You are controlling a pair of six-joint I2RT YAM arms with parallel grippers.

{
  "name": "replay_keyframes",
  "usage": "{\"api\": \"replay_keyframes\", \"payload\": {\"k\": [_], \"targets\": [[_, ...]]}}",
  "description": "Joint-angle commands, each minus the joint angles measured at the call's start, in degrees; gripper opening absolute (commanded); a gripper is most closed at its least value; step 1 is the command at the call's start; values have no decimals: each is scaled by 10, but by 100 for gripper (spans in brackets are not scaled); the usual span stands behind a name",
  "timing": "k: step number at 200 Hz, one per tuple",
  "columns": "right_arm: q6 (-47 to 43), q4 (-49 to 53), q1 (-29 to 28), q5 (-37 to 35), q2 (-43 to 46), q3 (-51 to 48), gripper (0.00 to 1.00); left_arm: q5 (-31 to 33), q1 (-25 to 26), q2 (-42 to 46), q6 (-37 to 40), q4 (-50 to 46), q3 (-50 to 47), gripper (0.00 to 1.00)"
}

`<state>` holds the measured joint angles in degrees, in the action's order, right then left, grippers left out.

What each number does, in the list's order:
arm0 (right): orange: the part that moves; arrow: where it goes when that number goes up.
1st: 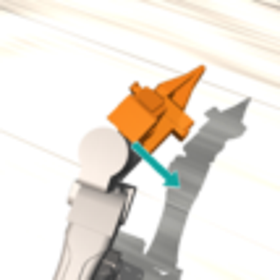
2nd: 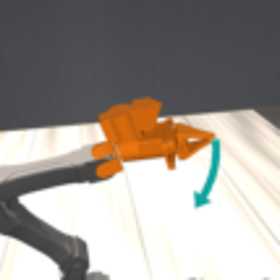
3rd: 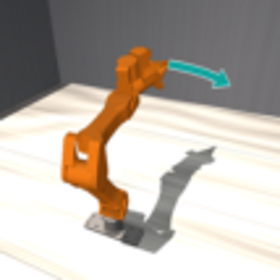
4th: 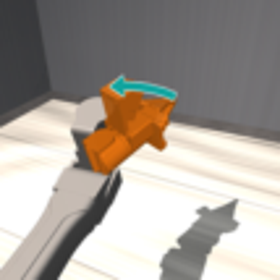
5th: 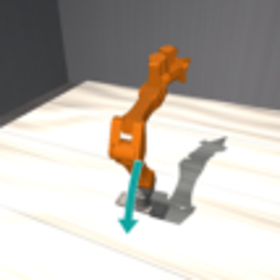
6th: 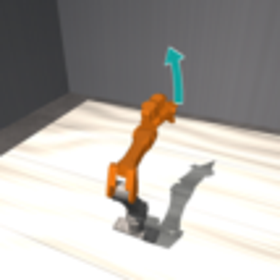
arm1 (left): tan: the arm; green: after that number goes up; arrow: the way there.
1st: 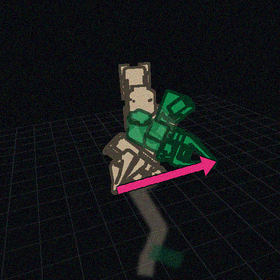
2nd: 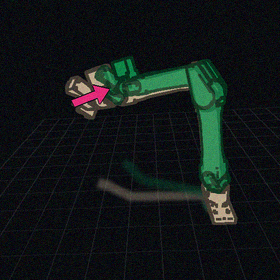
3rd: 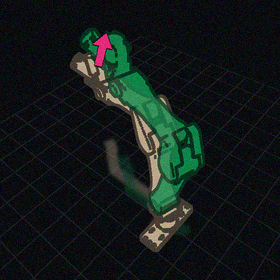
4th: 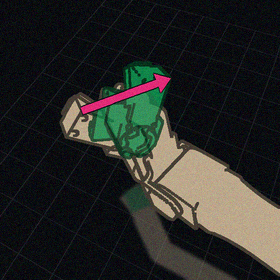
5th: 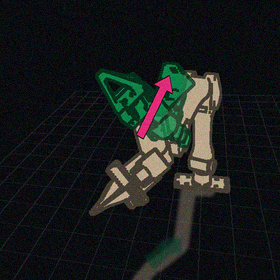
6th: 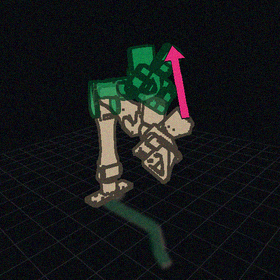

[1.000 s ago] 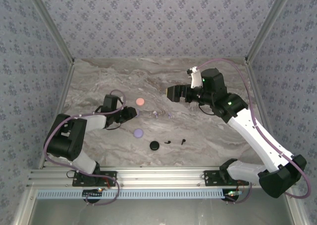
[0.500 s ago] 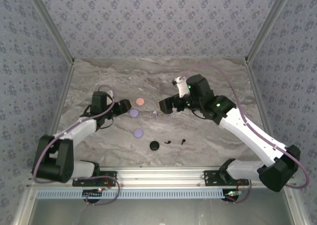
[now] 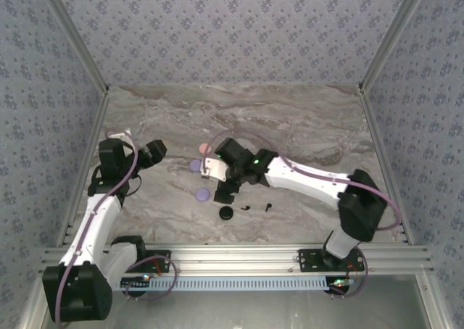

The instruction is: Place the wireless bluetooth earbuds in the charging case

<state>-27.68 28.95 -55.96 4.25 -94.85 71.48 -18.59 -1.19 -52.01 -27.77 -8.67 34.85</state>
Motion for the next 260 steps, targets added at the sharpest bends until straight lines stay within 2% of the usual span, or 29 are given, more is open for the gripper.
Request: {"api": "replay_keyframes", "payload": {"k": [1,31,56,112,160,210,260], "targets": [[-73,1,-17,-24,-58,34,100,3,-15,19,22,-37,14,89],[-69,-42,-20,5,-120,53,100,-2,-27,23,25,-43,8,90],[-79,-39,-23,15,-168,81,100,-2,-28,25,24,-40,1,90],[-70,-52,-24,46,-225,112,99,-2,-33,21,21,-32,-8,91],[-68,-41,-21,61,-255,130,87,-3,-35,15,21,-28,-7,91],[-65,-26,5,80,-250,116,76,-8,-36,16,21,-28,-9,91],[-68,-26,5,77,-249,105,68,-9,-36,17,18,-25,-12,92]]}}
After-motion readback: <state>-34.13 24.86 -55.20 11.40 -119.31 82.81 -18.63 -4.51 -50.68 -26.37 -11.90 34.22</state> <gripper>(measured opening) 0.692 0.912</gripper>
